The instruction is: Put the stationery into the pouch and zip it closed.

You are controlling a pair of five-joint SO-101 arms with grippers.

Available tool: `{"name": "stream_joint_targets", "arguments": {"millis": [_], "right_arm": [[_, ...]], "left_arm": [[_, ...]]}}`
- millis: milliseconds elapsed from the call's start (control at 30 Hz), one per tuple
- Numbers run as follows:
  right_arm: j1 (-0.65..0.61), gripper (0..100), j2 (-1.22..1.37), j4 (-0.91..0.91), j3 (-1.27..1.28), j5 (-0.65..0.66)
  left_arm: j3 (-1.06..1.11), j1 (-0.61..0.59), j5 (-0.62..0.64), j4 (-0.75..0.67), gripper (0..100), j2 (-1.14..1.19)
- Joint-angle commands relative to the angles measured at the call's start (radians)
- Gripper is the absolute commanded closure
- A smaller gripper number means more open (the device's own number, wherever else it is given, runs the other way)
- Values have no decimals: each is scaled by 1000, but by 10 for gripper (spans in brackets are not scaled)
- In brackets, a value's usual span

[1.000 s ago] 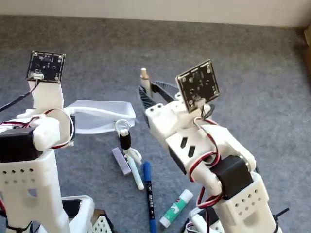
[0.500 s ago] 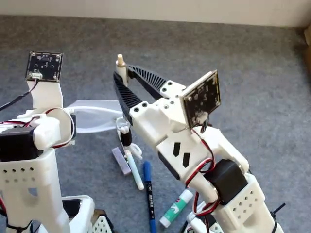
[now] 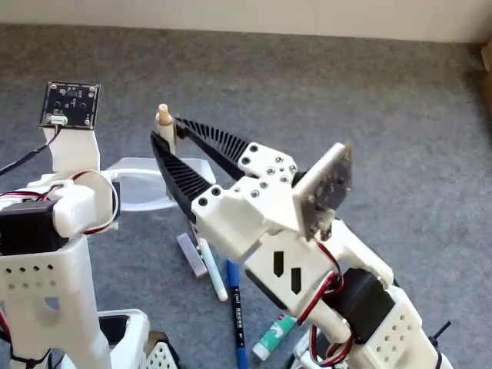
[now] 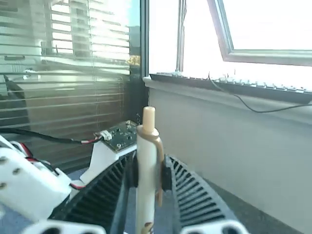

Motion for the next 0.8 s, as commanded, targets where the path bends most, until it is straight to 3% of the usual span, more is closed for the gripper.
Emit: {"name": "stream_joint_targets", "arguments": {"millis": [0, 200, 567, 767], "right_arm": [[-8, 994, 12, -139, 35, 66], [-15, 994, 8, -389, 231, 166], [-160, 994, -142, -392, 285, 175], [-179, 994, -160, -401, 387, 324]], "left_arm": [[5, 18, 11, -23, 993, 38], [7, 18, 11, -20, 993, 38], [8, 18, 11, -18, 993, 38], [8, 18, 11, -18, 993, 38]]}}
